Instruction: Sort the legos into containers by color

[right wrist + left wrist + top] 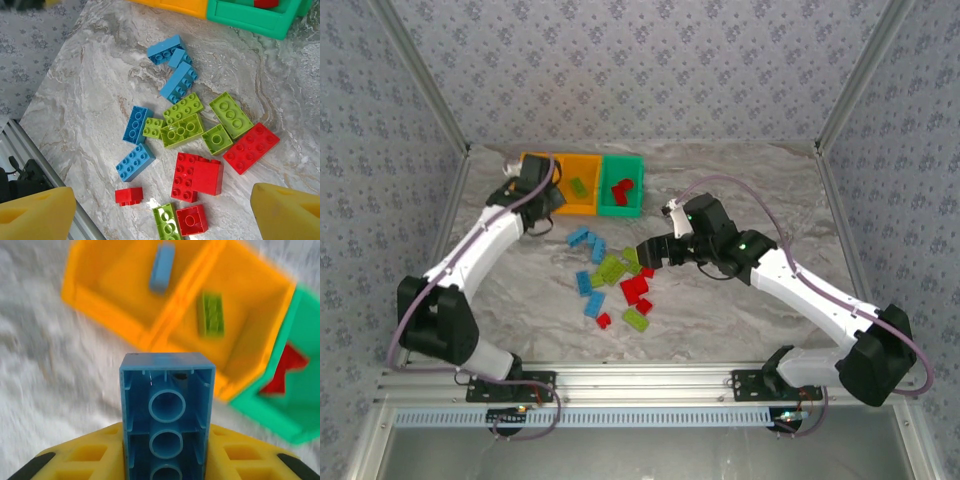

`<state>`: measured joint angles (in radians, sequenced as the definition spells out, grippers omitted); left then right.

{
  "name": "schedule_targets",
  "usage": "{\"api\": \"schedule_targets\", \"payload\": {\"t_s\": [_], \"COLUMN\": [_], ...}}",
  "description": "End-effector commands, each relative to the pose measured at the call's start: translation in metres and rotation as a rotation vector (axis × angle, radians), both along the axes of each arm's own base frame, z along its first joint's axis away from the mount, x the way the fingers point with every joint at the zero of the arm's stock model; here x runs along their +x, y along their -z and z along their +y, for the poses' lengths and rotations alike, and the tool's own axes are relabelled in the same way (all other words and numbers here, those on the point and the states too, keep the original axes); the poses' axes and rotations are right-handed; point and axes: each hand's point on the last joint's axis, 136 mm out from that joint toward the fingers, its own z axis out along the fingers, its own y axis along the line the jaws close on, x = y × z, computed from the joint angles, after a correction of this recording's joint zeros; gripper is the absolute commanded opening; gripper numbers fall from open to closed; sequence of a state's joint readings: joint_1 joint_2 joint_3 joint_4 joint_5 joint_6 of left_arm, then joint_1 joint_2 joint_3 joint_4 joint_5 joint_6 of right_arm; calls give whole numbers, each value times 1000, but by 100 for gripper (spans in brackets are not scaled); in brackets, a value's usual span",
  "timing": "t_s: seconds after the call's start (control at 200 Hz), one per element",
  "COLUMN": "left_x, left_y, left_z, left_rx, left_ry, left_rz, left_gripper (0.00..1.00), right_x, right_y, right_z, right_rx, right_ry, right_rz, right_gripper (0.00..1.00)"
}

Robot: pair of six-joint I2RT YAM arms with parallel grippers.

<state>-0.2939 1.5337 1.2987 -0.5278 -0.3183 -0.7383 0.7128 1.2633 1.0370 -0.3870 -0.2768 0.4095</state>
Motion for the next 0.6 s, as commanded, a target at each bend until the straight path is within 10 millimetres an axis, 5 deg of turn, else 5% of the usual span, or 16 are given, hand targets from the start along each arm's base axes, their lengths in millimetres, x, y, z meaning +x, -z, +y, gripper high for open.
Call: {"api": "schedule_targets", "payload": {"t_s": [0.0, 0.19, 0.315, 0.425, 0.595], "left_x": [48, 132, 161, 165, 145], "left_y": [13, 42, 56, 54, 25], "left_z": [28, 36, 28, 32, 33], "left_rx": [112, 101, 37, 49, 32], "left_ry": [-36, 0, 47, 43, 46], "left_rz": [11, 60, 85, 82, 43], "left_gripper": [37, 37, 44, 56, 57], "right_x": [-5, -12, -13, -13, -10], "right_y": [-15, -11, -9, -9, -8], "right_z": [-1, -1, -5, -6, -7], "right_rx": [22, 22, 8, 5, 3], "right_ry": [18, 32, 49, 56, 70], "right_rz": [0, 14, 15, 12, -1], "right_gripper": [93, 93, 93, 93, 93]}}
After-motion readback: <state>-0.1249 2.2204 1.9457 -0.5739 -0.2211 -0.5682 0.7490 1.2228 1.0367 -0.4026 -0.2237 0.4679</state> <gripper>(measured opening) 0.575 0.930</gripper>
